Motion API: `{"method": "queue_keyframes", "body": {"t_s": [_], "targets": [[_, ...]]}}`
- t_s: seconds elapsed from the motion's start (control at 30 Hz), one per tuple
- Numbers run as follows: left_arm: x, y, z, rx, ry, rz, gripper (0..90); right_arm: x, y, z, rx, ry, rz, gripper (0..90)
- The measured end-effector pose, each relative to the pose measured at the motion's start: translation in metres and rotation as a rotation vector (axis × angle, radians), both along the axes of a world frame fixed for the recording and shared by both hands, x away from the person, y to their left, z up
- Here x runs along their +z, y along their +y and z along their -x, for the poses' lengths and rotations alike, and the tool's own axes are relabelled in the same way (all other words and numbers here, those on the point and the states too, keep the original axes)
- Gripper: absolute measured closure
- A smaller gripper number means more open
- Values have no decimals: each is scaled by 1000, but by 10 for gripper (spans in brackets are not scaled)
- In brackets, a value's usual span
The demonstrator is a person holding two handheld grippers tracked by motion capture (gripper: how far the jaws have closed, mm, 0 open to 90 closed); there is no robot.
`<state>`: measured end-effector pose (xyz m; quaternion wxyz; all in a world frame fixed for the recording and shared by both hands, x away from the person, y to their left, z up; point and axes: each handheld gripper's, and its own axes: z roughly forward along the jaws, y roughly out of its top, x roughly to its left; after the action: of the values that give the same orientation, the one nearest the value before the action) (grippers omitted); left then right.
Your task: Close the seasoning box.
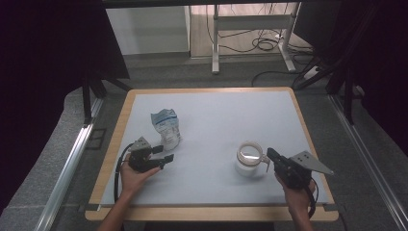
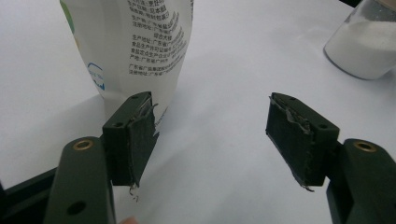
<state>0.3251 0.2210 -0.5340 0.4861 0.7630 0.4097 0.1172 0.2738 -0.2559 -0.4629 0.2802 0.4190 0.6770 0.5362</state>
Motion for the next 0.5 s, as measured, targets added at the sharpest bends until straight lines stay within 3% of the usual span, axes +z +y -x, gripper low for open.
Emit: {"method": "queue_keyframes", "body": {"t_s": [0.17,0.3,0.5], "targets": [[-1,1,0,3,2,1,326,-2,-23,-5,-47,9,1,829],[-1,0,0,2,5,0,325,-9,-39,-12,-86,30,17,712],[-2,0,0,0,8,-1,325,-28,-53,-26,-112,99,68,575]]}}
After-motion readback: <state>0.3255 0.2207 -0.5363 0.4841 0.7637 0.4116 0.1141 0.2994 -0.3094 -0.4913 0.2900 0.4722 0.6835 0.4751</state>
